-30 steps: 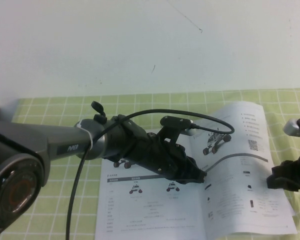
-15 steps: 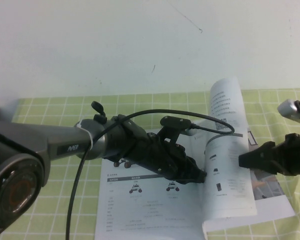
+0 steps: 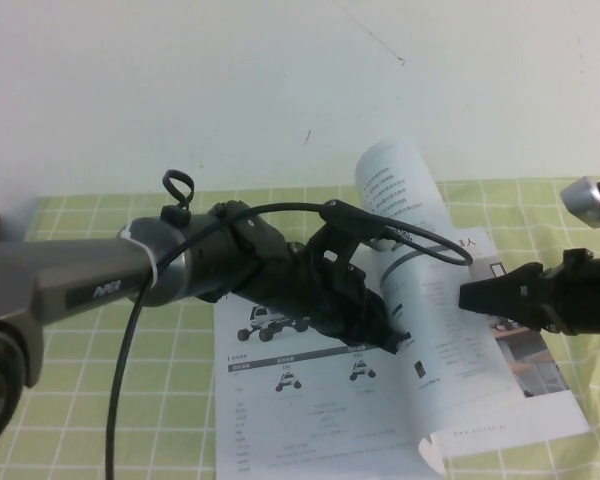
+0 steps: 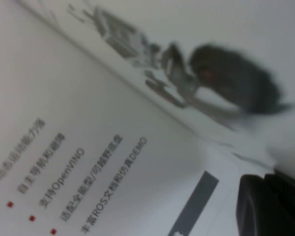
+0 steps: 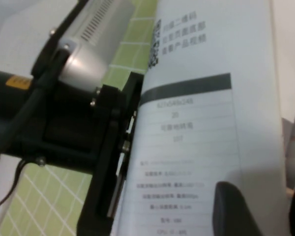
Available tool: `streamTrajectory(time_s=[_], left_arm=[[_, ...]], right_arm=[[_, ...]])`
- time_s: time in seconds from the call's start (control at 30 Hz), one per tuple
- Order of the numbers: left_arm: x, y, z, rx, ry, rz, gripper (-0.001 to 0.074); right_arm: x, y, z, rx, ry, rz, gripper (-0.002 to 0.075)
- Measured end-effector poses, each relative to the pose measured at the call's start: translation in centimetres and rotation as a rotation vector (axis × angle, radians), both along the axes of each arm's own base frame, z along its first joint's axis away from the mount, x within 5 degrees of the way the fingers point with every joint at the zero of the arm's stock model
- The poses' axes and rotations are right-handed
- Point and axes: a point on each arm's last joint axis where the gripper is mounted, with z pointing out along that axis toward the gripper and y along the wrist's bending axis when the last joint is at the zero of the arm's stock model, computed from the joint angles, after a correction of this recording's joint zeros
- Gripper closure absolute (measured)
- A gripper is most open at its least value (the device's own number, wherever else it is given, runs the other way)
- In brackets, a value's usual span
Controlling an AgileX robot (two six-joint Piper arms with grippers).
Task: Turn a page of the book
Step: Open the closed book
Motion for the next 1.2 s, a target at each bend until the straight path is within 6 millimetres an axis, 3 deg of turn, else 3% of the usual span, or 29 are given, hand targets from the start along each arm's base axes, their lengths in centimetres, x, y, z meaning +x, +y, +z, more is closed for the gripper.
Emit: streamTrajectory(time_s=[0.3, 0.9, 1.2], left_arm=[[-0.7, 0.9, 4.1, 0.018, -0.091, 0.001, 0.0738], [-1.1, 3.6, 6.5, 0.229, -0.135, 0.127, 0.0738], [-1.6, 4.7, 9.9, 0.214, -0.23, 0.204, 0.0738]], right_arm=[[-0.2, 0.6, 0.9, 0.098, -0.045, 0.056, 0.0585], [-0.4, 0.9, 1.7, 0.176, -0.094, 0.093, 0.0713], [-0.6, 2.3, 2.6, 0.213, -0.131, 0.172, 0.0723]])
